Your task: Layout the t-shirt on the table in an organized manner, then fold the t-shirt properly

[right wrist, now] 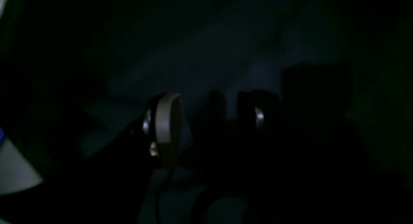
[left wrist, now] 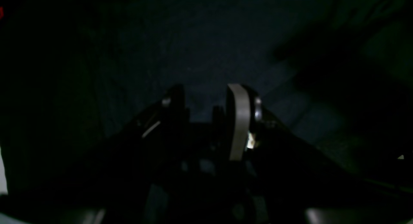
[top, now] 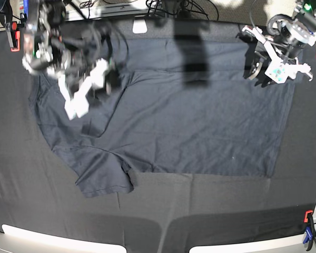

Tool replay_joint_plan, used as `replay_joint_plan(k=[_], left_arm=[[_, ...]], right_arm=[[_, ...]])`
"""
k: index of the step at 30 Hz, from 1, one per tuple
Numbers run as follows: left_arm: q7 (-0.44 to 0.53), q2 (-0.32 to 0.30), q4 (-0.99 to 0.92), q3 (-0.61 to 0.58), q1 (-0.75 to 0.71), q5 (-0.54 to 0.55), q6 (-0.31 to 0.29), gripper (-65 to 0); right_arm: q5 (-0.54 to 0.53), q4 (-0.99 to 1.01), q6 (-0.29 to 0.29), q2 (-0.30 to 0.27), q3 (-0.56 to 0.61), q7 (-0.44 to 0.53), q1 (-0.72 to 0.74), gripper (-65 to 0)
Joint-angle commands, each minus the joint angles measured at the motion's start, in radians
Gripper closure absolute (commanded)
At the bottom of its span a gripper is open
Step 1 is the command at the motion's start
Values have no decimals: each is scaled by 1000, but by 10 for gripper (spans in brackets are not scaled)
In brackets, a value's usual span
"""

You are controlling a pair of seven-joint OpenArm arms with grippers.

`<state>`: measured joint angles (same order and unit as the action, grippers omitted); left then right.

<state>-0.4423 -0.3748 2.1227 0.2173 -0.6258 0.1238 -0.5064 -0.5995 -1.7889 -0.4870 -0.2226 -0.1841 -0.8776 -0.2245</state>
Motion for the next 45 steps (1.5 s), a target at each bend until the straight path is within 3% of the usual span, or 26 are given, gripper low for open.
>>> replay_joint_plan(k=[1,4,7,9,11,12,17,24,32,37,43,45], left_arm=[[24,-5,19,6,-2,8,1,-199],[24,-5,19,6,-2,8,1,-199],[24,-5,19,6,-2,8,1,-199],[24,-5,19,6,-2,8,1,-199],[24,-5,19,6,-2,8,2,-199],[24,-5,19,6,-2,8,1,-199],[24,-5,19,6,-2,8,1,-199],[26,-5,19,6,0,8,1,-199],[24,-5,19,6,0,8,1,-199],[24,-6,19,6,0,8,1,-199],[25,-8,19,6,0,8,1,-199],[25,-8,19,6,0,8,1,-199]], right_arm=[[-3,-3,-3,3,-3,34,40,-273],[21,58,-5,40,-3,28,124,-274],[27,120,-98,63,-3,12,195,-274],[4,116,-150,61,-3,-77,225,-273],[-10,85,-160,50,-3,-238,241,-273],[-5,64,-155,38,-3,-257,237,-273],[72,-49,-99,-9,-85,-256,93,-273],[-35,-114,-101,3,-293,-254,-92,-273],[-21,-104,-100,104,-330,-198,-97,-273],[101,-36,-100,180,-329,-130,-81,-273],[117,-1,-100,219,-329,-85,-69,-269],[117,-1,-100,225,-329,-66,-69,-230]])
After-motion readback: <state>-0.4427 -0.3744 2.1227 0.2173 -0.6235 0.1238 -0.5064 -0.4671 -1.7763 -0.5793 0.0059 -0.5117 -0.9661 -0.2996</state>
